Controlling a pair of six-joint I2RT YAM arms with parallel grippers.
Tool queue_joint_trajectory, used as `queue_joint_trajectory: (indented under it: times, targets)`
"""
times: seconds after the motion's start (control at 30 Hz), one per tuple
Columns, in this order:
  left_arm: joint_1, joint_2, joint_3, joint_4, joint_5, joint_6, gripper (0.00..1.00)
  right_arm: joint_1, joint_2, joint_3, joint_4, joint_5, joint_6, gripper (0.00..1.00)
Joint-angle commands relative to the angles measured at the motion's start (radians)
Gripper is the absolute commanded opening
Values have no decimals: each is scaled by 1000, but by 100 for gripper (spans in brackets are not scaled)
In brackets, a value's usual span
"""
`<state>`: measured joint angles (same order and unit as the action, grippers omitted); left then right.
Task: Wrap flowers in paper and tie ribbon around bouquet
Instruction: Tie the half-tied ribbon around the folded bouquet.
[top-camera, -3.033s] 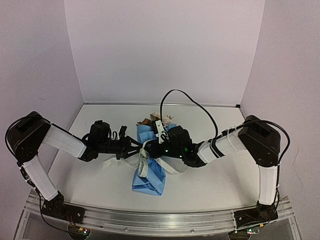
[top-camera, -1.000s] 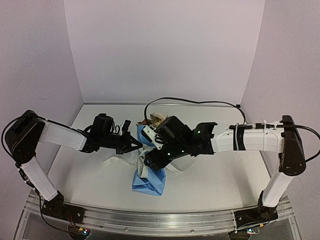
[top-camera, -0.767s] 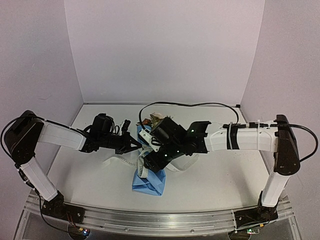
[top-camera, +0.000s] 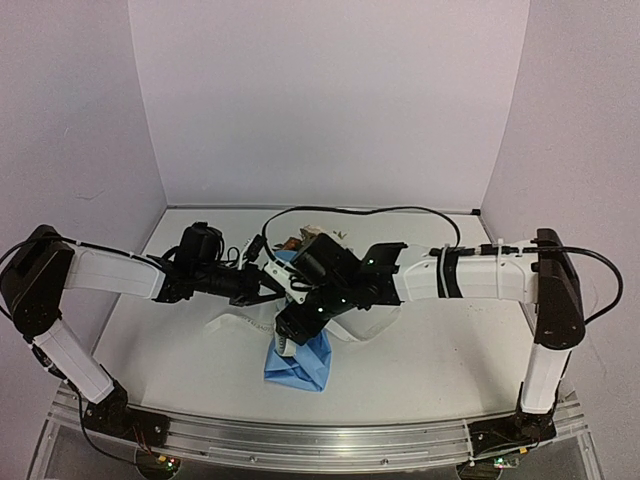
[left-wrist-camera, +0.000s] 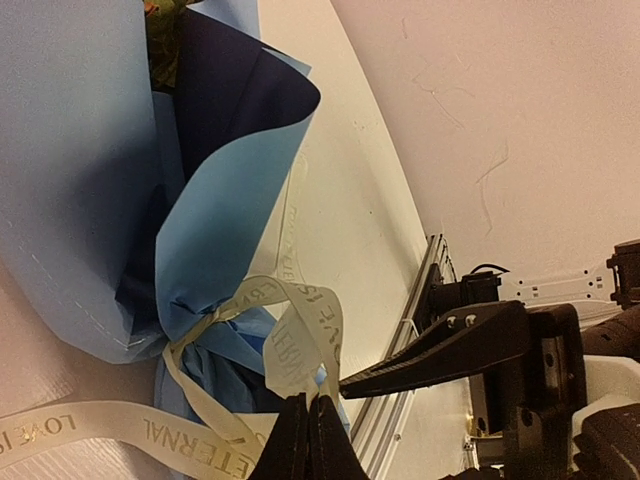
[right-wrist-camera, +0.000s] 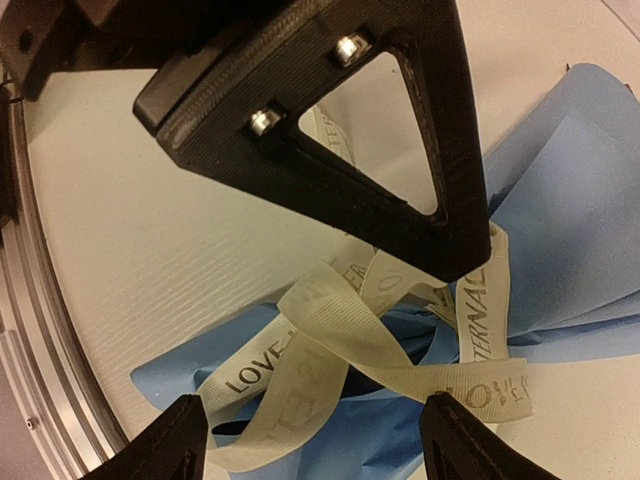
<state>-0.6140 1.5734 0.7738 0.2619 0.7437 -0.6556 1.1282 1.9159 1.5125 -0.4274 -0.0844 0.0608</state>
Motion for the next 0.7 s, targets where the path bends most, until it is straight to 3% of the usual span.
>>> queue_joint_trajectory:
  times: [0.0,0.17,0.47,0.57,0.67]
  targets:
    - [-1,-27,45,30,44,4,1,12,17,26,-7,36,1,72]
    - [-1,-23,50,26,33,-3,1,15,-6,-20,-13,64,10,65]
    - [-1,-19,51,25,9,-9,1,15,-61,-67,-19,74,46,40]
    - [-1,-21,52,21,5,-8,1,15,-72,-72,-20,70,58,39]
    - [0,-18,54,20,6,-6,1,15,-86,-76,-26,59,65,45]
